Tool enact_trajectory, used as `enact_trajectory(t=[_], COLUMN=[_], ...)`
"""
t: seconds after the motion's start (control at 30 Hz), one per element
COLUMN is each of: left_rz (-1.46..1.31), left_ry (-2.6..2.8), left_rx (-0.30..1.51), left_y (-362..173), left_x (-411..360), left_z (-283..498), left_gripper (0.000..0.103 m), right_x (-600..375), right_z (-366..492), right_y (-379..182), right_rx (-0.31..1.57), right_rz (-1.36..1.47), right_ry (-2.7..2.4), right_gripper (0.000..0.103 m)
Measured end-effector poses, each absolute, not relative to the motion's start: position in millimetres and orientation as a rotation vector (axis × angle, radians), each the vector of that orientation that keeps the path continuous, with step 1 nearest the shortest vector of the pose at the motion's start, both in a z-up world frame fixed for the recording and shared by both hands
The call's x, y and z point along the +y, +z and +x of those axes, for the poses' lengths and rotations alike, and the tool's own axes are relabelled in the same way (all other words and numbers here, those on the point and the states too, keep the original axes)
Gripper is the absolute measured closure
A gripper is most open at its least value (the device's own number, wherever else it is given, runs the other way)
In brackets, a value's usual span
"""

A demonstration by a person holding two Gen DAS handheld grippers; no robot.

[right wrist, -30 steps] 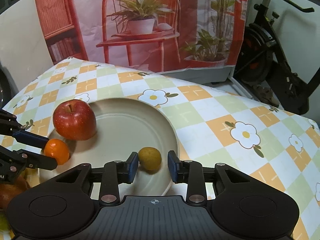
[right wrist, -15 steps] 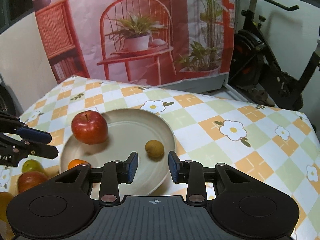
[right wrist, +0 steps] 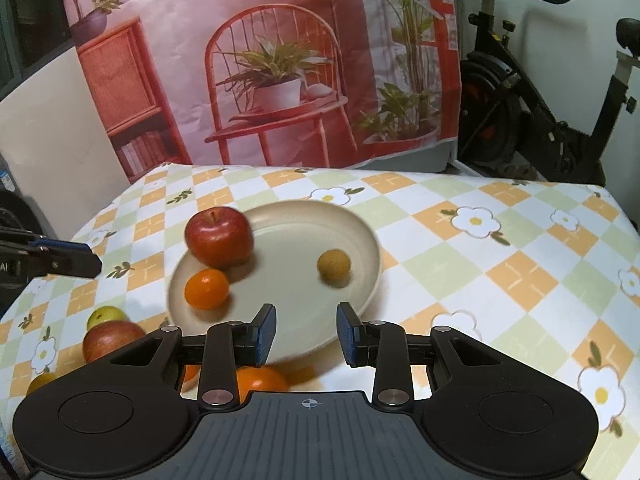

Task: Organize fruits
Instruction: 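Move the left tool to the green apple while the right tool moves to a tangerine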

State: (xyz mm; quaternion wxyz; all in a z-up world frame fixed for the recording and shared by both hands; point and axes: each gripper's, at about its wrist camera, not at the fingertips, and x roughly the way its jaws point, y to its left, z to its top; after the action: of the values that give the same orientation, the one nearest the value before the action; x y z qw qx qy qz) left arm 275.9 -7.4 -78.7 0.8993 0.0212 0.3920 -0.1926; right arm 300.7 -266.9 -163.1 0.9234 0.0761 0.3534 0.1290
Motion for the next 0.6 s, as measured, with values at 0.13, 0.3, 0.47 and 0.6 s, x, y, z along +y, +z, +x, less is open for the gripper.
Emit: enact_trajectory(t=[0.13,0.3,0.47,0.6], left_rz=[0.003,-0.013,-0.037,-0.051], left_ry=[-0.373,-0.347,-0.331,-0.321], left_rx=[0.799,0.791,0.800,0.808], left_y=[-78,-82,-87,-91], left_x=[4,15,23,26], left_z=[267,255,252,253], left_gripper=[0.066,0.066,0.066,0.066], right_x=[-261,-259,-255,-253], right_z=[292,283,272,268], right_y=[-167,-172,-176,-181], right_rx=[0.723,0.716,0.715,0.724], right_rz=[0.181,0.230,0.244,0.257], right_ry=[0.264,0.254,0.255,0.255], right_gripper=[0.072,0.072,0.071,0.071])
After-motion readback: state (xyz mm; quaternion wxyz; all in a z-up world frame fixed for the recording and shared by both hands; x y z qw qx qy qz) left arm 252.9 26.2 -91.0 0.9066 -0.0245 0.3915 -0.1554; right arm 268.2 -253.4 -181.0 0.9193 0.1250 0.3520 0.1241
